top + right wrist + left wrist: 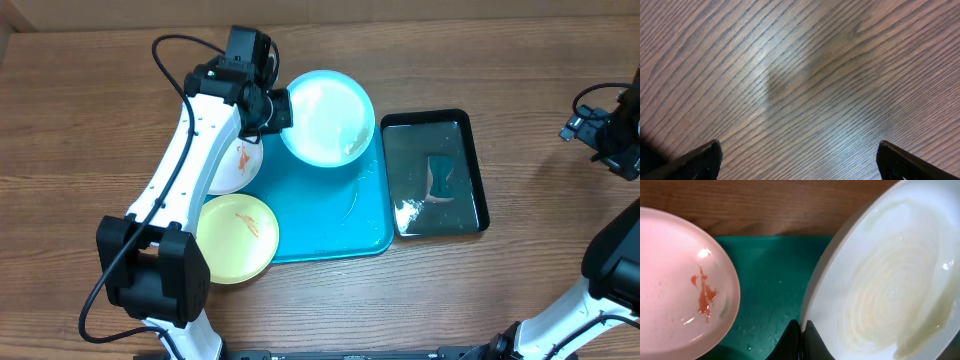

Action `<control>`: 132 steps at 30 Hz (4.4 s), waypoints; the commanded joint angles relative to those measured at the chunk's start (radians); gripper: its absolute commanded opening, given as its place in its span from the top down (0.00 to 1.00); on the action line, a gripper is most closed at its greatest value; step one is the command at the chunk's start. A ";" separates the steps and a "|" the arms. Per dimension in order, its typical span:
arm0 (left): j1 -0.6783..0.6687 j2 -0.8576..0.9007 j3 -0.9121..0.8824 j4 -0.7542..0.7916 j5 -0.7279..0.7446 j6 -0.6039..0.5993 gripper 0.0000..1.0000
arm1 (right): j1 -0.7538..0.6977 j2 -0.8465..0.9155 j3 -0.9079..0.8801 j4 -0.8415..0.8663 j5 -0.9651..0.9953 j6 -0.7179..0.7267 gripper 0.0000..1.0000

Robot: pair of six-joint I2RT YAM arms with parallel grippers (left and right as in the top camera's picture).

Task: Clean dirty plates on tray and stack at the side

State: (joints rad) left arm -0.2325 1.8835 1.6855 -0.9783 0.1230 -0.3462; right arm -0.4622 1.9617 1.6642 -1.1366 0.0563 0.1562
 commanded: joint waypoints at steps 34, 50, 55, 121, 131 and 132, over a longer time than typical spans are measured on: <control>-0.551 0.005 0.105 0.299 -0.818 0.132 0.96 | 0.000 -0.028 0.010 0.006 0.002 0.000 0.00; -0.613 0.026 0.104 0.655 -1.080 0.578 0.96 | 0.000 -0.028 0.010 0.006 0.002 0.000 0.00; -0.710 0.026 0.104 0.811 -1.159 0.831 0.96 | 0.000 -0.028 0.010 0.006 0.002 0.000 0.00; 0.328 0.026 0.019 -0.144 0.292 -0.148 0.96 | 0.000 -0.028 0.010 0.006 0.002 0.000 0.00; 0.733 0.026 0.019 -0.221 0.158 -0.148 0.96 | 0.000 -0.028 0.010 0.006 0.002 0.000 0.00; 0.761 0.026 0.018 -0.231 0.080 -0.149 0.96 | 0.000 -0.028 0.010 0.006 0.002 0.000 0.00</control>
State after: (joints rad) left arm 0.4515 1.9121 1.7020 -1.1873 0.3511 -0.4778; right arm -0.4622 1.9617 1.6642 -1.1362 0.0563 0.1562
